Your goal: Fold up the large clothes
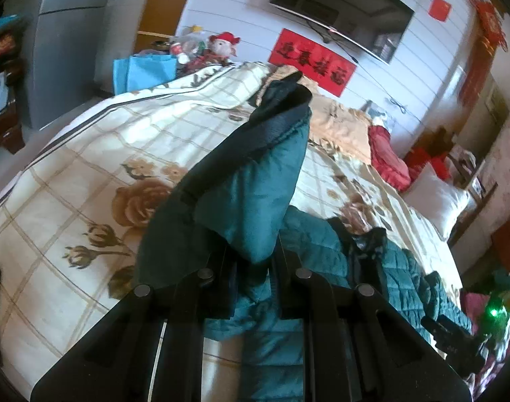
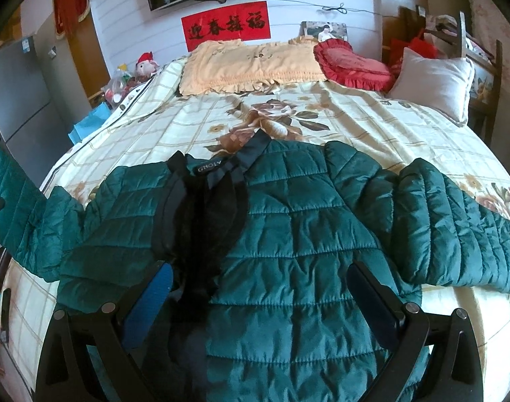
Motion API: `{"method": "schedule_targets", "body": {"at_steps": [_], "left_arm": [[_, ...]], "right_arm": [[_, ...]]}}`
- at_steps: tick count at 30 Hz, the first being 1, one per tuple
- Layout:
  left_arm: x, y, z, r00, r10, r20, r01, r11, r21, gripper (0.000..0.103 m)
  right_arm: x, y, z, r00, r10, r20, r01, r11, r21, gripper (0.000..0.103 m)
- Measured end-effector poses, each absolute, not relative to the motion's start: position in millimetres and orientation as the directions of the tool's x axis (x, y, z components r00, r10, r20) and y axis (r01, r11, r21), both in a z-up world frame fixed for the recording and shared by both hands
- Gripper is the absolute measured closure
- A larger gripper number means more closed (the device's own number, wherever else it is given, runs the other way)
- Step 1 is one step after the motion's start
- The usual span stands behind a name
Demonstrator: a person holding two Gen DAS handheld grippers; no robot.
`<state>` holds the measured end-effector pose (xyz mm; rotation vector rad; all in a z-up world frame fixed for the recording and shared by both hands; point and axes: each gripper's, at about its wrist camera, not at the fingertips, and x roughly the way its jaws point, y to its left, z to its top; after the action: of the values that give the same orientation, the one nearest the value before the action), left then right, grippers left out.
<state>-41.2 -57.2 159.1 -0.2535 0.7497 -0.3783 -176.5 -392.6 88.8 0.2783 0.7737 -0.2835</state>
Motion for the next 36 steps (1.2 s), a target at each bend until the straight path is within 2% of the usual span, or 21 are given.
{"method": "schedule_targets", "body": {"at_steps": [24, 36], "left_arm": [[-85, -177, 160, 0.546, -0.555, -0.627, 0.433, 0.828, -0.356, 0.089], [-100, -246, 135, 0.458, -0.586, -0.668, 0.494, 0.793, -0.357, 0.089]], "right_arm": [[-203, -416, 96, 0.693, -0.172, -0.7, 0.383, 0.911, 0.155, 0.0], [-215, -435, 96, 0.683, -0.192, -0.705, 0.4, 0.905, 0.142, 0.0]]}}
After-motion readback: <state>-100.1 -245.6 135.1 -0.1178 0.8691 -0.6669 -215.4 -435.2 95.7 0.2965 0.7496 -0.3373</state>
